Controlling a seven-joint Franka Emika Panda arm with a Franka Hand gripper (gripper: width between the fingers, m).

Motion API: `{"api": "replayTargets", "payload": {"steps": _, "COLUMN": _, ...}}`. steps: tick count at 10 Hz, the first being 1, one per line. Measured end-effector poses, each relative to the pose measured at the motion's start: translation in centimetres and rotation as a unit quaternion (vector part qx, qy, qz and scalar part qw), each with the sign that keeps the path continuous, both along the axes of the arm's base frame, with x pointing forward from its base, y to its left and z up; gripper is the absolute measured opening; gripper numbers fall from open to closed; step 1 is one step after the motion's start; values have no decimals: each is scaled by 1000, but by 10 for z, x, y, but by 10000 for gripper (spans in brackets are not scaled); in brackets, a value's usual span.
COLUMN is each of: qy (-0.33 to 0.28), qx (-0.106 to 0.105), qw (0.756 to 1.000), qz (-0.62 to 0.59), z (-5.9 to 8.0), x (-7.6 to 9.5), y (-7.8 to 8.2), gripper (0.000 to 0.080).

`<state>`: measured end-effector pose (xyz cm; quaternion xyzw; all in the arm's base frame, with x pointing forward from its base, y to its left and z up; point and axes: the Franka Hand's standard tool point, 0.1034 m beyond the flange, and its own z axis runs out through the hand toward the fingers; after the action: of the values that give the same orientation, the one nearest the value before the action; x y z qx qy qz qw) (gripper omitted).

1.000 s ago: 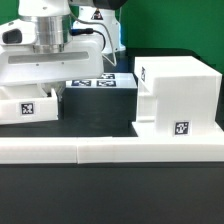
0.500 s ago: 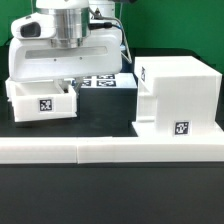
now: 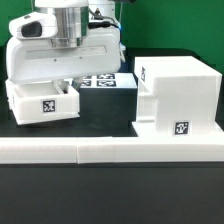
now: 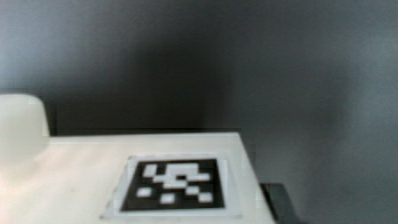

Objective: Assemble drawer

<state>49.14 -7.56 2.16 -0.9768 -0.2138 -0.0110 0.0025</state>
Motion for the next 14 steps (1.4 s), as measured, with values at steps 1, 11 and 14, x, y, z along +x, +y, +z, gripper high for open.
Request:
{"api": "replayTargets", "payload": {"steps": 1, "qy": 0, "qx": -4, "qw": 999, "qz": 51, "z": 1, "x": 3, "y": 4, "gripper": 42}}
{"api": "replayTargets", "payload": {"steps": 11, "qy": 24, "qx": -28, "qw": 898, "qz": 439, "z": 3, "x": 27, "y": 15, "gripper": 42}}
{"api": "replayTargets", "payload": {"steps": 14, "qy": 31, "qx": -36, "qw": 850, "qz": 525, "z": 1, "x": 36, "y": 12, "gripper": 42}}
